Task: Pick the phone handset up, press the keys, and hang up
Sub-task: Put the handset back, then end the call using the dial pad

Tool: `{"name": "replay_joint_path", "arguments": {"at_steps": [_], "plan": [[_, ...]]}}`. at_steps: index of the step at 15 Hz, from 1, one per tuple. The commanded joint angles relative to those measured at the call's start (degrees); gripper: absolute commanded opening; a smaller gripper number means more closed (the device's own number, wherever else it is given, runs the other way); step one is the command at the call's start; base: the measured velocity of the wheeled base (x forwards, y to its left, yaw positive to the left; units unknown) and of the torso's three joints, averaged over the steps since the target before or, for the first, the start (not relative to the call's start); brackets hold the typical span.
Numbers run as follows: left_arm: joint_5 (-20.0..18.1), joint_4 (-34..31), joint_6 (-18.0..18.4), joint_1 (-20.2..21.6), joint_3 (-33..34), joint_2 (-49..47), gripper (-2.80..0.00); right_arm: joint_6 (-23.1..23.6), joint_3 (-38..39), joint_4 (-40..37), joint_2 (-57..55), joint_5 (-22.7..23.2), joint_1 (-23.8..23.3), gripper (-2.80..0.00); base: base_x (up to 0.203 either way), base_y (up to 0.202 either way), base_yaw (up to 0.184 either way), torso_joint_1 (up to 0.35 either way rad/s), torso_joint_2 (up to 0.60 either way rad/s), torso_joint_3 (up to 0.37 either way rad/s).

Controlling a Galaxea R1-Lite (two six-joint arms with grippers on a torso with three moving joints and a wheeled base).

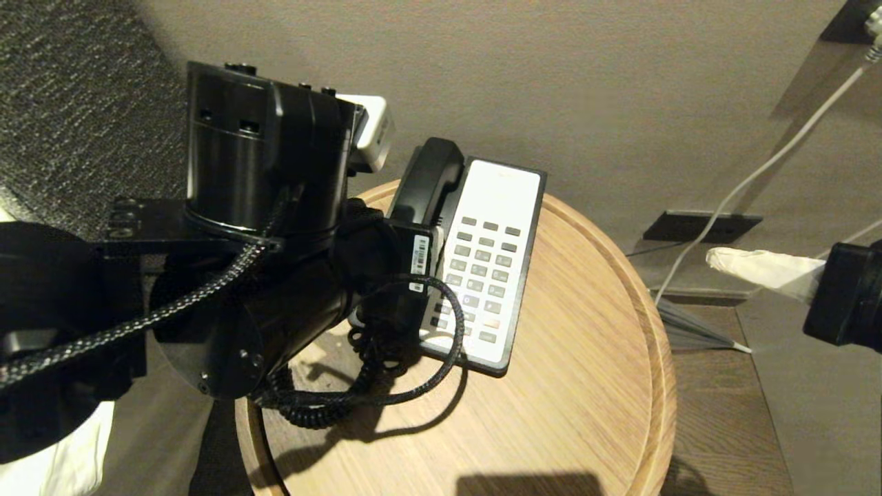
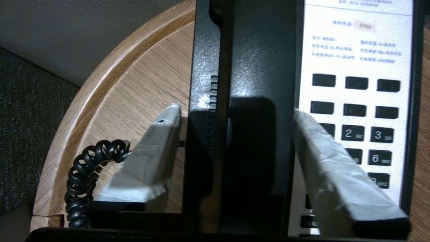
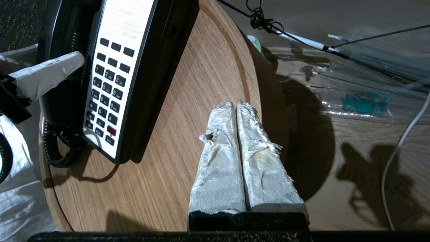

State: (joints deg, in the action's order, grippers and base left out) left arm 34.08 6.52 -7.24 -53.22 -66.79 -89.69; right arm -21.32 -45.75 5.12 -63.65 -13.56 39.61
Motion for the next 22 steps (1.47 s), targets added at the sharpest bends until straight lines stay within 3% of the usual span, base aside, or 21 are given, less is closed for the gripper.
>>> {"name": "replay_joint_path", "arguments": {"at_steps": [1,9,10,11,14,22], "plan": [[0.1,0.2,-0.1,0.0,-0.6,0.1,0.00,-0.1,0.3,0.1,0.0,-0.1,0.0,-2.80,0.000,0.000,0.000,0.000,0.00,0.000],[0.4,-0.2,-0.2,0.0,-1.3,6.5,0.00,0.2,1.4,0.8,-0.4,0.2,0.2,-2.80,0.000,0.000,0.000,0.000,0.00,0.000],[0.4,-0.2,-0.3,0.0,-1.1,8.3,-1.23,0.2,1.0,0.9,-0.9,0.5,0.3,-2.80,0.000,0.000,0.000,0.000,0.00,0.000],[0.4,-0.3,-0.3,0.0,-0.7,10.2,-2.80,0.2,0.7,1.2,-1.4,1.0,0.5,-2.80,0.000,0.000,0.000,0.000,0.00,0.000],[0.4,-0.7,-1.5,0.0,0.4,16.0,-2.80,0.2,-0.8,1.6,-3.4,3.5,3.4,-2.80,0.000,0.000,0.000,0.000,0.00,0.000],[0.5,-2.9,-3.6,0.7,3.3,30.4,-2.80,-1.6,-14.5,1.0,-18.9,6.7,15.4,-2.80,0.000,0.000,0.000,0.000,0.00,0.000]]}}
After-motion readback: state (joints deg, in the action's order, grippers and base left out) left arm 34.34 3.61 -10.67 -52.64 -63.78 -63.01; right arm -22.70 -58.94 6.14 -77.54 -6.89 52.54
